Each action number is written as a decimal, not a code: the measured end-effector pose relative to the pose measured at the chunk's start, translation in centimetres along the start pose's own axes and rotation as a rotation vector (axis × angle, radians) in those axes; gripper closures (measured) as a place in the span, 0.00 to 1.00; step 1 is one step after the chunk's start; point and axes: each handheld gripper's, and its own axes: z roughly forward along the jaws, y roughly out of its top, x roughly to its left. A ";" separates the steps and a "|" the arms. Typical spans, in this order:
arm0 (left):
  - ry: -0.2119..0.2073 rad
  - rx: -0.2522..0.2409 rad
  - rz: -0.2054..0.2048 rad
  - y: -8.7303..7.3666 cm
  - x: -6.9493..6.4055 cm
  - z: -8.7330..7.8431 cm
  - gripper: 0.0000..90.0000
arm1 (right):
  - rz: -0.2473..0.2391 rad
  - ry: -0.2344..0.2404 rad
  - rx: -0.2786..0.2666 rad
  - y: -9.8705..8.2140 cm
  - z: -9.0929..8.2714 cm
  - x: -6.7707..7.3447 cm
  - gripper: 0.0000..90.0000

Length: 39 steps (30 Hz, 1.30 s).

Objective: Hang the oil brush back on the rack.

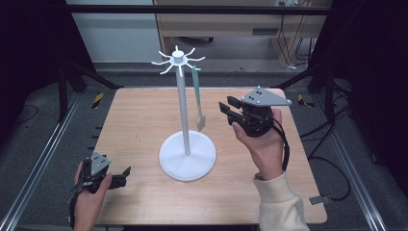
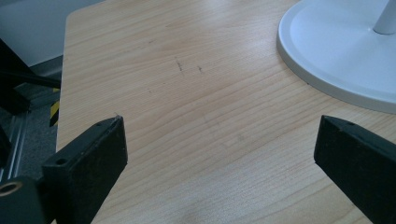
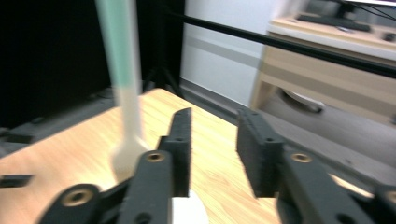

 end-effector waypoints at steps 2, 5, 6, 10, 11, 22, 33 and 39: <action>0.000 0.000 0.001 0.0 0.0 0.0 0.03 | 0.011 -0.040 0.015 -0.4 0.0 -0.5 0.63; -0.001 -0.001 0.000 0.0 0.0 0.0 0.03 | 0.023 -0.083 0.048 -1.0 0.3 -1.4 0.52; -0.001 -0.002 0.000 0.0 0.0 0.0 0.02 | 0.028 -0.097 0.056 -1.2 0.3 -1.7 0.48; -0.002 -0.003 -0.002 0.0 0.1 0.0 0.03 | 0.033 -0.152 0.079 -2.2 0.7 -2.6 0.31; -0.001 -0.003 -0.001 0.0 0.1 0.0 0.03 | 0.031 -0.165 0.086 -2.4 0.8 -2.9 0.28; -0.001 -0.005 -0.002 0.0 0.1 -0.1 0.03 | 0.032 -0.216 0.118 -6.0 1.9 -5.6 0.13; 0.000 -0.007 -0.003 0.0 0.1 -0.1 0.02 | 0.065 -0.235 0.182 -9.3 2.8 -7.3 0.12; -0.002 -0.004 -0.002 0.0 0.1 -0.1 0.02 | 0.090 -0.240 0.217 -10.9 3.3 -7.9 0.13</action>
